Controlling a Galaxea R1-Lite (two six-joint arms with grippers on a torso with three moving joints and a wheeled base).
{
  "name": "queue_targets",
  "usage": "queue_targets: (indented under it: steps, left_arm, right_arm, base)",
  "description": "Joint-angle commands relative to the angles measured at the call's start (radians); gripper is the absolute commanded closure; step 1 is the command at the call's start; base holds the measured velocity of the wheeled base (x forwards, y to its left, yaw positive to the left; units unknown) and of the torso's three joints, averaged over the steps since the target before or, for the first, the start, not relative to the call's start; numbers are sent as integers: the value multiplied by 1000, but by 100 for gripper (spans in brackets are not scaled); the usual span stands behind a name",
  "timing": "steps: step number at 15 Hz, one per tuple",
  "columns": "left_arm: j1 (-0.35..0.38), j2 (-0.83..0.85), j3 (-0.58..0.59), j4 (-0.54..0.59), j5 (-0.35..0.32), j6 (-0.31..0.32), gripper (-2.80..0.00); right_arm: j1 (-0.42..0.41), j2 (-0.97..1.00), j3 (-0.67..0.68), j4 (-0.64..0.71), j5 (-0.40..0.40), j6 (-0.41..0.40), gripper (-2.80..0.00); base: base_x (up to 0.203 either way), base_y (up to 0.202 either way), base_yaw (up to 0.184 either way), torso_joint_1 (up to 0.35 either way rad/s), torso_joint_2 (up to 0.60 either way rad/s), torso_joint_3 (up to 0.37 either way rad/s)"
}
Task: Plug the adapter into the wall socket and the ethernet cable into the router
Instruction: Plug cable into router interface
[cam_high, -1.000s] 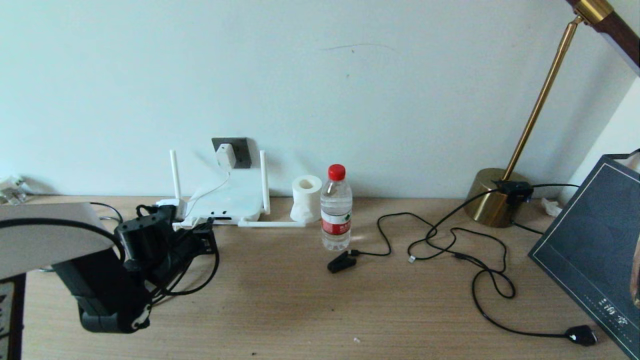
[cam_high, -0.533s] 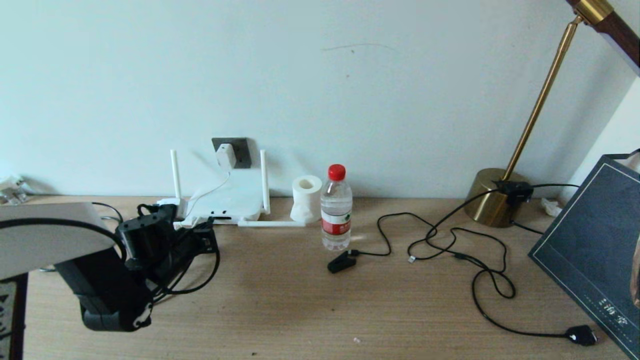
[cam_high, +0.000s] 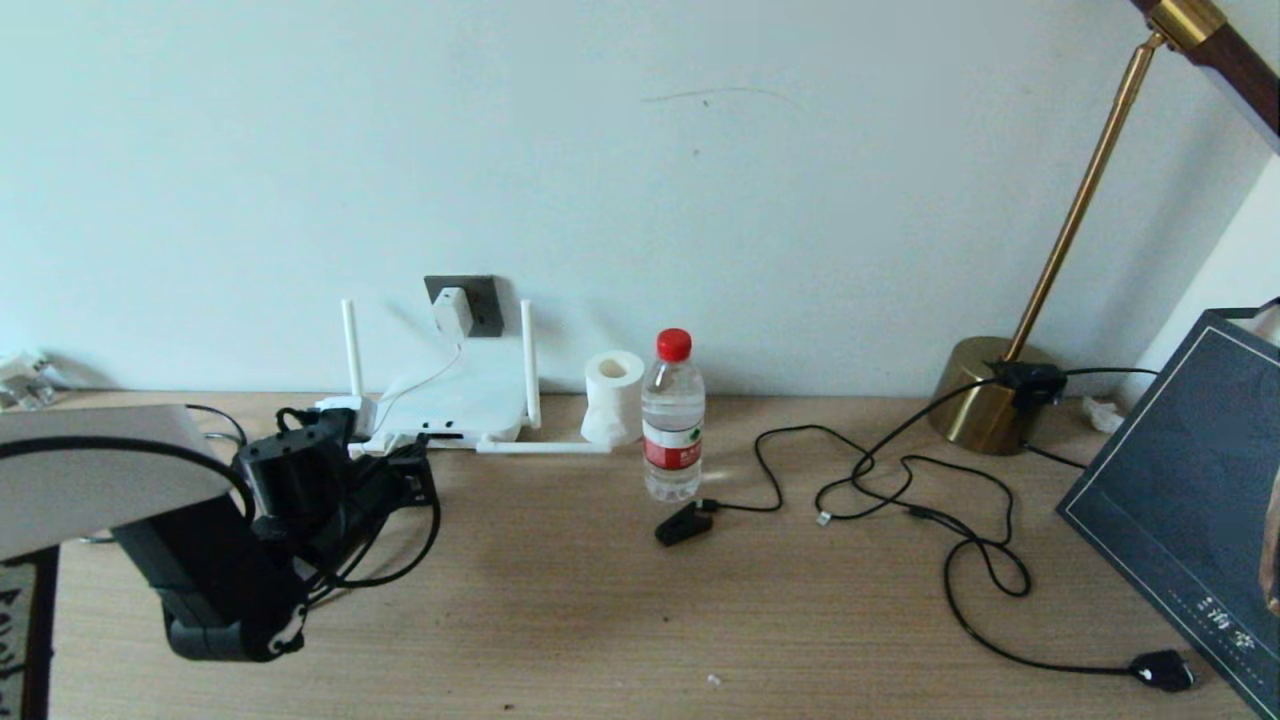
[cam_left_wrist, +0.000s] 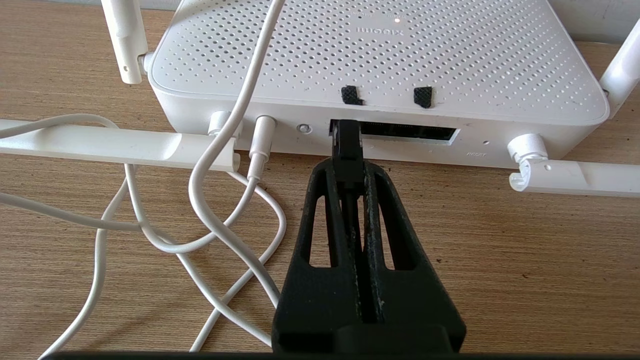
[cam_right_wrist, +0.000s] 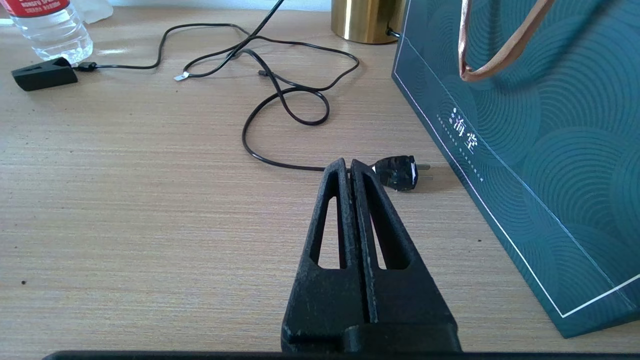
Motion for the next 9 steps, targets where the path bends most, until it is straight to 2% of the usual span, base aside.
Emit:
queue_targets:
  steps: [1, 9]
  left_arm:
    - [0, 1, 0, -8, 0, 0, 0]
    - [0, 5, -8, -8, 0, 0, 0]
  right_arm:
    - [1, 1, 0, 0, 0, 0, 0]
    - [0, 1, 0, 0, 0, 0, 0]
  base:
    - [0, 0, 0, 0, 0, 0]
    - [0, 0, 0, 0, 0, 0]
